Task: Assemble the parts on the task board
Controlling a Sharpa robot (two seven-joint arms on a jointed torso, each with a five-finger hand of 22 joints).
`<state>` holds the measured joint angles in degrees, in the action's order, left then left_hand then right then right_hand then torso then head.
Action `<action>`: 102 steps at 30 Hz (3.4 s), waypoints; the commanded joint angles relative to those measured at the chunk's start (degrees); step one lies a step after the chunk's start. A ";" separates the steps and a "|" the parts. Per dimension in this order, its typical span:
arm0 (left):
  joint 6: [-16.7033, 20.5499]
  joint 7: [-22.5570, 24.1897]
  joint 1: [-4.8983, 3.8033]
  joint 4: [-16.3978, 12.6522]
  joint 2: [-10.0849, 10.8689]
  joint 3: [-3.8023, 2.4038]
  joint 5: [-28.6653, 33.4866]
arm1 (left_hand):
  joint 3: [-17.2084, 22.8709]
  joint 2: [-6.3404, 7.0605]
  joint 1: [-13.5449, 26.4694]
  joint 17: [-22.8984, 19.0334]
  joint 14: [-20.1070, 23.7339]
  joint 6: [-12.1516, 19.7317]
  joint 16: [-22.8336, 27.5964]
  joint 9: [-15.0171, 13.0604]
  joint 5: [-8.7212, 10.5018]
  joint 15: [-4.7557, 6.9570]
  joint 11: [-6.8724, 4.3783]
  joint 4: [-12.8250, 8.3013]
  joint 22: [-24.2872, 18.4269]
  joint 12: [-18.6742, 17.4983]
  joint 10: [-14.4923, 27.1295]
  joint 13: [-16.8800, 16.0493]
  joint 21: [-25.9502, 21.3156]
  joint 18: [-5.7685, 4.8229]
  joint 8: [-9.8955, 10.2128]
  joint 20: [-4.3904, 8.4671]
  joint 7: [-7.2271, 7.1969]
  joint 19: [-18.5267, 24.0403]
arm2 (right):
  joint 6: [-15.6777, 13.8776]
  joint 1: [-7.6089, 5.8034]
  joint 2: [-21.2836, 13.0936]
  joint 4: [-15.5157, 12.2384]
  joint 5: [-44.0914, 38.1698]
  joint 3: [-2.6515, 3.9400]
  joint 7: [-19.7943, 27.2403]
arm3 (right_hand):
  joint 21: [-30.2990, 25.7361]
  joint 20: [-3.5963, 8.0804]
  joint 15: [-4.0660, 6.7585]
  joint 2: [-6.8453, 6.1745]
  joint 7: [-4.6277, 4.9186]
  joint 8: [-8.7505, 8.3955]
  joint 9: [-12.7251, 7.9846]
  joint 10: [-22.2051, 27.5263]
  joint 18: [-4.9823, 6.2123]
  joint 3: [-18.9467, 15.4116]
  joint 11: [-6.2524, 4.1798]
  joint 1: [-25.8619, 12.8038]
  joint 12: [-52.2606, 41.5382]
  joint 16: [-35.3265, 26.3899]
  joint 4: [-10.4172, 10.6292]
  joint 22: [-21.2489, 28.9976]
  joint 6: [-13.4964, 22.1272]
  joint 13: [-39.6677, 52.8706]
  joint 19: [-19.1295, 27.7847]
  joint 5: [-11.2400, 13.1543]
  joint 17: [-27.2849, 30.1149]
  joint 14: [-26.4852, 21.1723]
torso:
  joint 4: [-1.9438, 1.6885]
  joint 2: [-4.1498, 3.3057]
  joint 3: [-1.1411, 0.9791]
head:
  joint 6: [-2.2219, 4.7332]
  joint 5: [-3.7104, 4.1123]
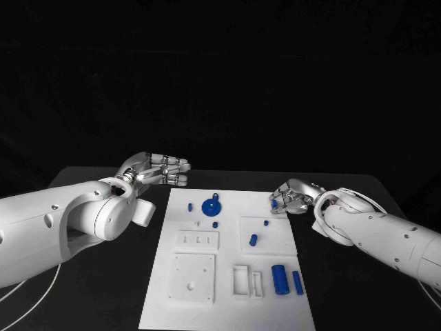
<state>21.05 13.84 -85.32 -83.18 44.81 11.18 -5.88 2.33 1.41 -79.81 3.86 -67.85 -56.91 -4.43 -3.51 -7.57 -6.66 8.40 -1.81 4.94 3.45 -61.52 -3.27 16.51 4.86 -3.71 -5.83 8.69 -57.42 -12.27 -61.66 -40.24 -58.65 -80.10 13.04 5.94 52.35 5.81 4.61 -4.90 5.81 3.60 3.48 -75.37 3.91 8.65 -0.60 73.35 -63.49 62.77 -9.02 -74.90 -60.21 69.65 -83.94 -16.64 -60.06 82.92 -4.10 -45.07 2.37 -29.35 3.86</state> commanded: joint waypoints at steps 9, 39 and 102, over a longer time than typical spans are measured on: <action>-0.87 0.41 -0.03 -0.08 -0.04 -0.04 -0.29 | 0.01 -0.08 -0.16 0.03 0.12 0.11 0.35 -0.09 -0.03 0.07 -0.13 -0.27 0.06 0.01 0.40 -0.05 0.27 -0.39 -0.07 0.11 0.24 0.36 | -0.80 0.07 0.08 0.44 -1.16 0.02 -0.66 | 0.15 -0.48 -0.44 -0.13 0.13 -0.06 0.07 0.10 0.70 2.59 0.56 -0.57 -0.42 0.34 0.05 -6.41 -1.06 0.03 -1.94 2.17 -0.12 -0.01 | 0.05 0.07 -0.16 | -0.16 0.00; -1.07 0.31 -0.01 0.01 -0.07 -0.04 -0.30 | -0.04 -0.17 -0.13 0.03 0.11 0.13 0.34 -0.09 0.00 0.07 -0.12 -0.26 0.06 0.01 0.43 -0.04 0.32 -0.37 -0.08 0.11 0.24 0.38 | -2.39 0.54 0.50 0.72 -3.61 0.01 -1.09 | 0.27 0.33 0.40 1.68 -1.83 -0.03 0.15 0.19 0.06 9.87 -0.60 -1.14 -0.59 0.24 -0.30 -6.43 -8.03 0.34 -1.88 9.41 -0.32 0.03 | 0.01 0.07 -0.13 | -0.26 0.46; -9.16 -34.87 -0.07 8.29 -13.28 0.77 -20.18 | -1.52 1.32 10.10 12.47 -10.72 -6.35 -35.22 -0.13 4.49 9.97 -8.94 11.88 21.49 6.96 -25.08 -0.91 29.50 -2.81 0.02 10.21 -3.99 -2.14 | -2.50 -1.53 7.17 -18.33 -8.31 -0.47 -16.56 | -0.22 0.54 0.59 -0.85 -2.12 -0.04 0.15 0.20 0.02 14.30 -0.79 -1.37 -0.33 -0.15 3.29 -6.35 -8.83 0.28 -1.96 10.63 -0.54 0.10 | 0.71 2.98 0.07 | -0.56 -2.65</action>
<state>12.10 -19.77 -85.32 -74.88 31.79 11.97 -24.78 0.91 2.39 -70.06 16.37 -78.98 -63.61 -39.45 -3.62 -3.29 3.44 -0.63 9.74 26.38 10.60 -84.05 -4.22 46.24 2.17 -3.71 4.51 4.77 -59.77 -15.97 -63.18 -33.18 -76.71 -87.29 12.59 -10.09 52.34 6.03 5.01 -5.25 3.69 3.48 3.54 -75.15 3.91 22.88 -1.23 72.18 -63.87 62.68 -6.14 -74.94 -68.81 69.95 -84.15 -5.78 -60.55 82.89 -3.38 -42.04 2.48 -29.94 1.19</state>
